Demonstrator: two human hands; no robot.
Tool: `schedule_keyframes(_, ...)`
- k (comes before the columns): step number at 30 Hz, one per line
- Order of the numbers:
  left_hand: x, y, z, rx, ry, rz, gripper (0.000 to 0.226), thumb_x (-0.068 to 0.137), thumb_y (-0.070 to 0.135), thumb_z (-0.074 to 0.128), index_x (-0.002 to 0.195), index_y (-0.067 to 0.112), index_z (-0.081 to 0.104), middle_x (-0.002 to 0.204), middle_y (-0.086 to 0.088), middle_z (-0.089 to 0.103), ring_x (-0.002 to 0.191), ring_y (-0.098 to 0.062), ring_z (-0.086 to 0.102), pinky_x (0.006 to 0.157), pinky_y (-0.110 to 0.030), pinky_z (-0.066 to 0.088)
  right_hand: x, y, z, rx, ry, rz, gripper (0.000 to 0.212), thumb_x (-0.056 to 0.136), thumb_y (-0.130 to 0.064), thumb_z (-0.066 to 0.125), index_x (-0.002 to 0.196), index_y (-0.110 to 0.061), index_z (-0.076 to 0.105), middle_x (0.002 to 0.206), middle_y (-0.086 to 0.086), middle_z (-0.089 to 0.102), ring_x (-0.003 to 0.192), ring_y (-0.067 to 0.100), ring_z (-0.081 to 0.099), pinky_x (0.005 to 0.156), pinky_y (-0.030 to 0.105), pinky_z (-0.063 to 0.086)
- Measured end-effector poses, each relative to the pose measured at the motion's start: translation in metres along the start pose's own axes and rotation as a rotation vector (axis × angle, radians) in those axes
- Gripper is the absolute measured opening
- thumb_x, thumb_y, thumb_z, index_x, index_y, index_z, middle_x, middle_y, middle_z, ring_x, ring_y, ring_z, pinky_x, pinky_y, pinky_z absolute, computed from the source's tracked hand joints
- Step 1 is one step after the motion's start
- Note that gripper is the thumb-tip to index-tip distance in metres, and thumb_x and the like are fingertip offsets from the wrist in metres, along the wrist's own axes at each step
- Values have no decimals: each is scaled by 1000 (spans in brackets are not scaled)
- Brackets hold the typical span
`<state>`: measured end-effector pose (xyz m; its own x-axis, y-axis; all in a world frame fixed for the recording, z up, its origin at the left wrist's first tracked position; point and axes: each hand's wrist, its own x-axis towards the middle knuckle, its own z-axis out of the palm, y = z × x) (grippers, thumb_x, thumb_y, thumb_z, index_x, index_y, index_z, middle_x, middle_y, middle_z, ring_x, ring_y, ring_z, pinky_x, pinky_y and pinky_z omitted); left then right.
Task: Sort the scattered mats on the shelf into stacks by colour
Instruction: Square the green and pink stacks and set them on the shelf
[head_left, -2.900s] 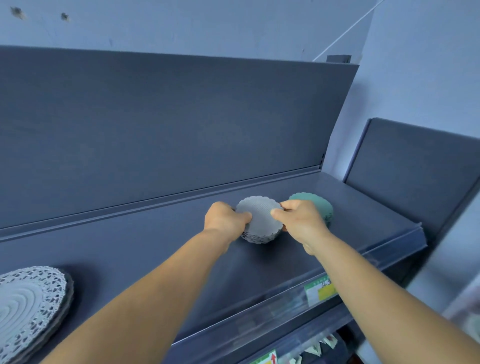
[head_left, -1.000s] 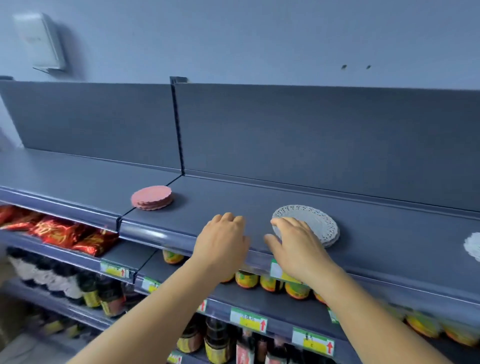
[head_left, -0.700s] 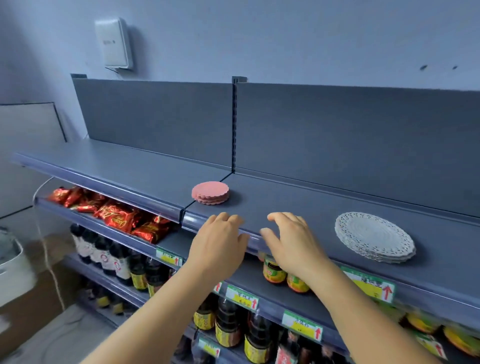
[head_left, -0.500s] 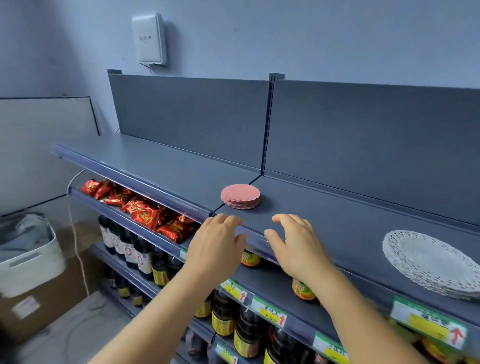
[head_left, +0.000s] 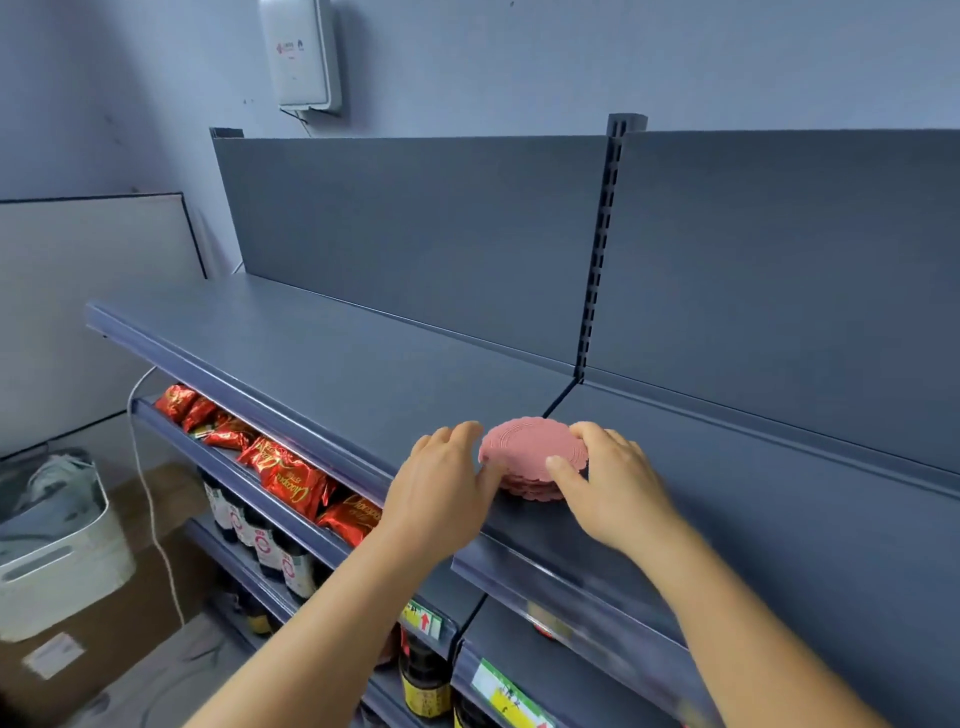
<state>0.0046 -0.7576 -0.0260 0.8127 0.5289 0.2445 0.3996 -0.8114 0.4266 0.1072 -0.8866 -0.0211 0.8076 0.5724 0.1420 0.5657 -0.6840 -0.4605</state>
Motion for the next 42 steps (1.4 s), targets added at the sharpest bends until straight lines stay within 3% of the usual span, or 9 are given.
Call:
schedule_keyframes(7, 48, -1, 20, -31, -180, 3, 36, 96, 42, 38, 110, 11, 49, 107, -7, 61, 110, -31, 50, 78, -33, 38, 27, -4, 3, 38, -144, 209, 55, 93, -49, 45, 134, -13, 41, 137, 8, 52, 125, 29, 46, 97, 36, 42)
schedule_keyframes(10, 58, -1, 19, -134, -224, -15, 45, 92, 39, 49, 127, 11, 48, 116, -7, 61, 116, -29, 50, 88, -33, 41, 30, -5, 0, 157, -161, 298, 57, 86, -43, 59, 130, -12, 43, 130, 7, 54, 118, 27, 53, 93, 35, 45)
schedule_keyframes(14, 64, -4, 17, -293, -287, -56, 55, 89, 34, 58, 136, 10, 44, 125, -5, 58, 116, -23, 52, 87, -25, 39, 37, -6, -2, 318, -178, 411, 65, 52, -43, 75, 103, -7, 59, 103, 8, 65, 96, 26, 63, 85, 37, 51)
schedule_keyframes(17, 69, -8, 17, -365, -337, -49, 41, 86, 31, 62, 119, 8, 54, 95, -7, 58, 96, -24, 58, 71, -20, 39, 40, -5, -1, 368, -195, 438, 69, 33, -45, 72, 92, -8, 67, 96, 11, 73, 93, 27, 68, 84, 38, 54)
schedule_keyframes(20, 73, -11, 17, -361, -344, -15, 22, 82, 31, 64, 81, 12, 52, 67, 1, 45, 60, -14, 44, 53, -21, 32, 37, -9, -2, 392, -194, 452, 54, 46, -35, 77, 93, -8, 70, 98, 11, 74, 95, 26, 69, 90, 41, 53)
schedule_keyframes(25, 74, -13, 16, -403, -369, 8, 56, 82, 33, 68, 130, 15, 48, 100, 6, 54, 91, -14, 53, 78, -23, 41, 38, -15, -2, 318, -151, 467, 53, 55, -33, 81, 100, -12, 62, 98, 5, 68, 93, 24, 64, 84, 36, 52)
schedule_keyframes(29, 73, -16, 16, -508, -395, 6, 62, 81, 30, 70, 135, 16, 43, 108, 3, 57, 93, -15, 58, 78, -24, 45, 33, -17, -1, 392, -127, 478, 61, 48, -33, 82, 102, -13, 60, 101, 6, 67, 95, 23, 64, 88, 39, 54)
schedule_keyframes(35, 73, -20, 13, -760, -469, -16, 77, 81, 16, 72, 145, 18, 30, 112, 2, 56, 91, -12, 61, 69, -18, 51, 18, -19, 8, 696, 3, 352, 55, 66, -4, 77, 112, -21, 52, 109, 6, 62, 92, 18, 60, 80, 33, 54)
schedule_keyframes(42, 74, -6, 11, -941, -387, 207, 44, 78, -4, 68, 103, 29, 52, 96, 0, 62, 76, -10, 62, 67, -23, 53, 6, -15, 4, 729, 271, 155, 67, 76, 3, 69, 128, -30, 43, 112, -20, 52, 93, -10, 53, 68, 3, 45)
